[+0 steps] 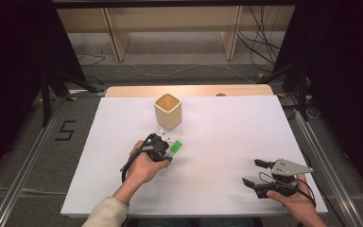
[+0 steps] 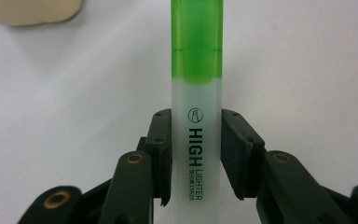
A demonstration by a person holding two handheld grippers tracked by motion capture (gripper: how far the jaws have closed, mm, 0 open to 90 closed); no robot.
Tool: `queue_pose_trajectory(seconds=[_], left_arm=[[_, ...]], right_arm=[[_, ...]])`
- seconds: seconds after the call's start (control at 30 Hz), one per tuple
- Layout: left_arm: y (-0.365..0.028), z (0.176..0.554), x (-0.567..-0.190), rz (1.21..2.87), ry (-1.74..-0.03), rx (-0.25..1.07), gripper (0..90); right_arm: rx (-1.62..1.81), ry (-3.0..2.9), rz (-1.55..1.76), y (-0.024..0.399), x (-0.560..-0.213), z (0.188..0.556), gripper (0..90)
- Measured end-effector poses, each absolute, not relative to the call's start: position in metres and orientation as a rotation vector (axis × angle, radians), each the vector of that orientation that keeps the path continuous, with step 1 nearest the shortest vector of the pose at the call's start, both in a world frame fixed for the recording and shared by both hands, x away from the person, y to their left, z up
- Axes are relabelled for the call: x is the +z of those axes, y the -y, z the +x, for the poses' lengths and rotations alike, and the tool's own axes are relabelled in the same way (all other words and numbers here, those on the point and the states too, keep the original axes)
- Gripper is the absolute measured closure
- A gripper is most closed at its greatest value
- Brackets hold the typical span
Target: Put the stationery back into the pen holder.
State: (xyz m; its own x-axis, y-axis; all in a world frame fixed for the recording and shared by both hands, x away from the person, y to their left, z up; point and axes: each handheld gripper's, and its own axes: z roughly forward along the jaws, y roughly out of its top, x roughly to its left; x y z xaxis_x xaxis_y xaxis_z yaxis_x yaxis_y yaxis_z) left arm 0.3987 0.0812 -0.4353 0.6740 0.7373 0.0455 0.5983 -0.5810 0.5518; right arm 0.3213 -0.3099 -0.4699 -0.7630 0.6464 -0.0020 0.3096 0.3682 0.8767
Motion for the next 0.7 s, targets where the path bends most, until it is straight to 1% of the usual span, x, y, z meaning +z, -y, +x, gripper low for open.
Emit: queue_pose_trajectory(seconds=[0.23, 0.53, 0.7], left_arm=[[-0.0845, 0.4000, -0.4348, 2.322, -1.028, 0.398, 66.0], [-0.0881, 0.4004, -0.4340, 2.208, -1.027, 0.470, 66.0], [-0.0888, 0.4019, -0.4358, 2.166, -0.995, 0.506, 66.0]], right_arm=[[1.355, -2.288, 0.833, 0.3098, -0.4700, 0.3215, 17.2], [1.354, -2.288, 0.829, 0.3100, -0.4699, 0.3213, 17.2], [1.355, -2.288, 0.828, 0.3098, -0.4701, 0.3215, 17.2]])
